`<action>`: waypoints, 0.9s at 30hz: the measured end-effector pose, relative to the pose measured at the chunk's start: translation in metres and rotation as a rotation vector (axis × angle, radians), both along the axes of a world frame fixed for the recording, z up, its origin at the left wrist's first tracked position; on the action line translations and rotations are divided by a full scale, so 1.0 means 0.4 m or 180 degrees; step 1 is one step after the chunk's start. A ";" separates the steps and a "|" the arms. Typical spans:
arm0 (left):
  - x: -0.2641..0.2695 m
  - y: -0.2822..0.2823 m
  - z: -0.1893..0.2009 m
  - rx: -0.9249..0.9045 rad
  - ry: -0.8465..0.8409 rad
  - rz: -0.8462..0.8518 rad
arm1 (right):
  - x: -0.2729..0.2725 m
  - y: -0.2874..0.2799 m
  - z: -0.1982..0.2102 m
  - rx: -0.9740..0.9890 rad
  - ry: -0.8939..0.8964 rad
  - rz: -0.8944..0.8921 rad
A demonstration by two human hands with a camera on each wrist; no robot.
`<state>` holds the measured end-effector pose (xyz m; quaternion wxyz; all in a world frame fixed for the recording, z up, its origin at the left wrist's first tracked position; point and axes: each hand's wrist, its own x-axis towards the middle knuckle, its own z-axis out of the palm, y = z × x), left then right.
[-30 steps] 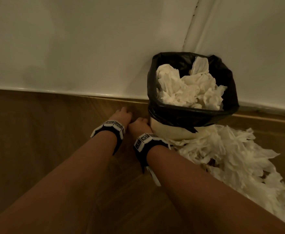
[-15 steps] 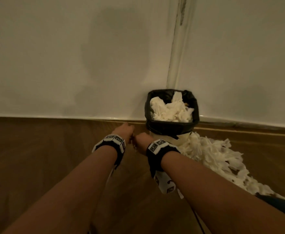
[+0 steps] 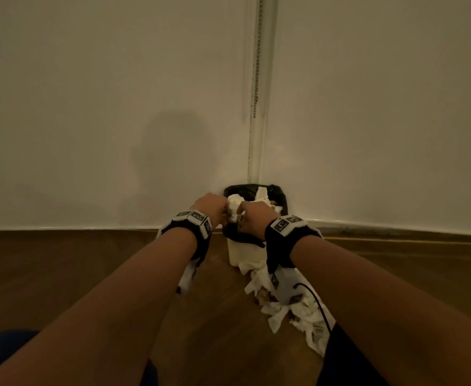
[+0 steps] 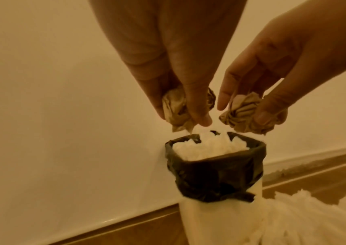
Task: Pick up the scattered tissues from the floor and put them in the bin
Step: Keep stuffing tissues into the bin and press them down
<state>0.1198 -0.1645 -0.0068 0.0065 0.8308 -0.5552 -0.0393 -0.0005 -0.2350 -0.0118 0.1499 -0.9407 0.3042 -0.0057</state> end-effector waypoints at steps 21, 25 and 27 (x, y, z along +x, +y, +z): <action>0.047 -0.284 -0.102 -0.1028 0.0827 0.0575 | 0.038 -0.300 -0.097 0.0723 -0.1693 -0.1509; 0.085 -0.343 -0.153 -0.0760 0.0790 0.0474 | 0.086 -0.377 -0.148 0.0789 -0.1360 -0.1531; 0.101 -0.363 -0.170 -0.0716 0.0876 0.0460 | 0.120 -0.403 -0.171 0.0875 -0.1285 -0.1528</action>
